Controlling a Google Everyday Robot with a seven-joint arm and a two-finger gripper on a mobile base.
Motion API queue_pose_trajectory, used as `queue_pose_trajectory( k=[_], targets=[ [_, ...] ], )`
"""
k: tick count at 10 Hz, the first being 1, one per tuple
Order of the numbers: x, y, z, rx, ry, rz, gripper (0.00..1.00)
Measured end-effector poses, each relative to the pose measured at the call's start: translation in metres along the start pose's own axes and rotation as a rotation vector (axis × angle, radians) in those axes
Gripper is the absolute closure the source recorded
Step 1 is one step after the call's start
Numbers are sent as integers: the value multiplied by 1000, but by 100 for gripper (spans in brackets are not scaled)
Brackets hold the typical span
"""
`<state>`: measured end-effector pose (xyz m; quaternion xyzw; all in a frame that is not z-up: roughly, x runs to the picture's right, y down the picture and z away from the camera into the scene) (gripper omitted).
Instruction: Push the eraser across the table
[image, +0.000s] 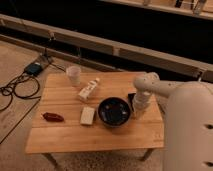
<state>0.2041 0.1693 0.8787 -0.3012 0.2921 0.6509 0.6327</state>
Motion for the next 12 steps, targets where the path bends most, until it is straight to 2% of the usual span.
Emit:
queue_pose_trajectory(
  k=[12],
  targets=[
    [-86, 8, -7, -26, -60, -26, 100]
  ],
)
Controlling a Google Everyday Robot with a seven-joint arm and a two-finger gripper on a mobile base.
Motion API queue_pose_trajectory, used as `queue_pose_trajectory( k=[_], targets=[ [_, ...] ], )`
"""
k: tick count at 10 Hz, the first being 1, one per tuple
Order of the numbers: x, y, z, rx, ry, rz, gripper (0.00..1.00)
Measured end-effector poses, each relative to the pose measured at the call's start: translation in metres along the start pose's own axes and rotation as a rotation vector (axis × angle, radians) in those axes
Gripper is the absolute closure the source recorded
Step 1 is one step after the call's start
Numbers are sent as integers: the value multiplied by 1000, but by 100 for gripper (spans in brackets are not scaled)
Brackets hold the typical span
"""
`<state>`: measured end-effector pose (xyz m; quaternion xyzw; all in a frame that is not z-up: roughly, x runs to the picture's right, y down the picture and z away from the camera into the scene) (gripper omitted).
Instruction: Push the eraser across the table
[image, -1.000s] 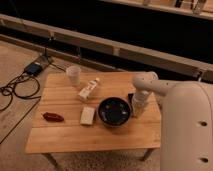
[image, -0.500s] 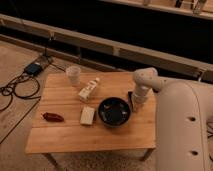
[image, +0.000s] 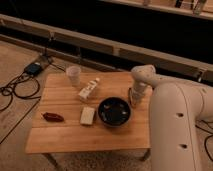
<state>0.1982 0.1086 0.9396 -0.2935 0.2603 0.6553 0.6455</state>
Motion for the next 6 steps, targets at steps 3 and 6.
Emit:
queue_pose_trajectory(
  k=[3, 6],
  targets=[
    [-24, 6, -1, -16, -21, -9, 100],
    [-44, 8, -2, -21, -34, -21, 100]
  ],
)
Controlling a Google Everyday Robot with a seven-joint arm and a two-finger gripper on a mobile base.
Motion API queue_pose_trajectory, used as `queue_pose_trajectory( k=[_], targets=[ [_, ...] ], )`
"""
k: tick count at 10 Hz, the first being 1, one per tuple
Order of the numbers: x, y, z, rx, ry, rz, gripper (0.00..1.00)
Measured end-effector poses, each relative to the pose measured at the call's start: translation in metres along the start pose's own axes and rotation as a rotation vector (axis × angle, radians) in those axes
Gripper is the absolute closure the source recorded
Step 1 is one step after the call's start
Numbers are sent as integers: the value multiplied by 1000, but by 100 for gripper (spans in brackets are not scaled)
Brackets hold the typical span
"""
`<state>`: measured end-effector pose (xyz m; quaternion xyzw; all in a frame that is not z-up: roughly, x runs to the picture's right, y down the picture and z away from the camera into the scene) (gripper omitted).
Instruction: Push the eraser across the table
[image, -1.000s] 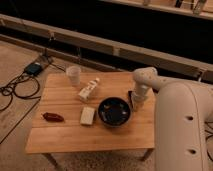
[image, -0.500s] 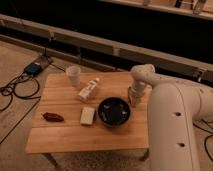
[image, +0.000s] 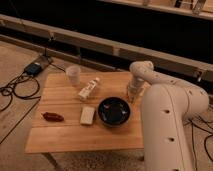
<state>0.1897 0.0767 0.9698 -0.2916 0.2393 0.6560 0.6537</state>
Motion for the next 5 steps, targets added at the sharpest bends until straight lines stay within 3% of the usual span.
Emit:
queue_pose_trajectory(
  k=[5],
  targets=[
    [-29, -4, -2, -13, -17, -12, 100]
  ],
)
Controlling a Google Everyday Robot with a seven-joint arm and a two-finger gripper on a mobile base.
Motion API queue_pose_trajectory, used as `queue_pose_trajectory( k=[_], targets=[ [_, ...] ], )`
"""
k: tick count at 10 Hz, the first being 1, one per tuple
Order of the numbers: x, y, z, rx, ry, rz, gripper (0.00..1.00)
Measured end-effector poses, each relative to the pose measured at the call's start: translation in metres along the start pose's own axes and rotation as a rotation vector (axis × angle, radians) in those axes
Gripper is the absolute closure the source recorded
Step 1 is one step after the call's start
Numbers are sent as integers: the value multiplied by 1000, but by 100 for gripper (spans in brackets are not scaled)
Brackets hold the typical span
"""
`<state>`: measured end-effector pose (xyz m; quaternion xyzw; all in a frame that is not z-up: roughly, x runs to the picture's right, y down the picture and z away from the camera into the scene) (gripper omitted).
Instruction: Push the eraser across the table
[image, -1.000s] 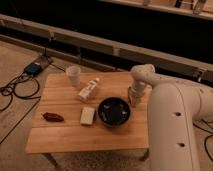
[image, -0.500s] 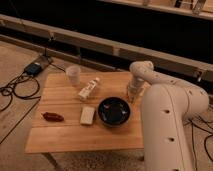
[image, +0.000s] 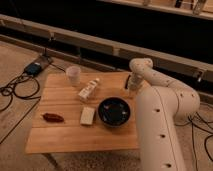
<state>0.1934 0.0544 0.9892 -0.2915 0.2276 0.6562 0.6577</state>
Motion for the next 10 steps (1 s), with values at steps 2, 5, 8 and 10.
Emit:
queue_pose_trajectory(
  k=[2, 5, 8, 10],
  targets=[
    [-4, -1, -3, 5, 6, -19, 99],
    [2, -6, -8, 11, 29, -30, 94],
    [2, -5, -8, 12, 29, -31, 94],
    [2, -6, -8, 11, 29, -30, 94]
  ],
)
